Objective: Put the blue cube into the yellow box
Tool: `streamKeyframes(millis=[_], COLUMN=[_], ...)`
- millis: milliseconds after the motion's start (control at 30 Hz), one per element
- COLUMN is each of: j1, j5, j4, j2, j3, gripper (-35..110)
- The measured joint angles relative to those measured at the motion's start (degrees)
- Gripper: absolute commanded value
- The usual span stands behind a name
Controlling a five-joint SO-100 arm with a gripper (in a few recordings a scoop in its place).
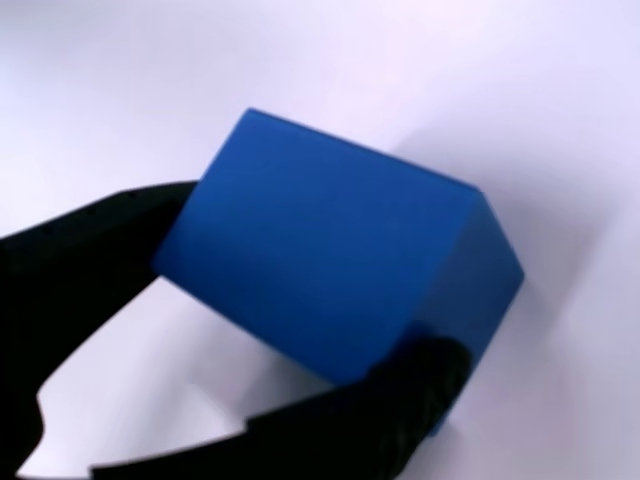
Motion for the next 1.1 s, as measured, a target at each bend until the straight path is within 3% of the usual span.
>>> streamKeyframes(millis=[467,1100], j1=[0.0,-5.3], j5=[-1.7,-2.7], j4=[0.0,0.0], j2=[16.2,59.8], j3=[11.1,46.8], gripper=[33,33])
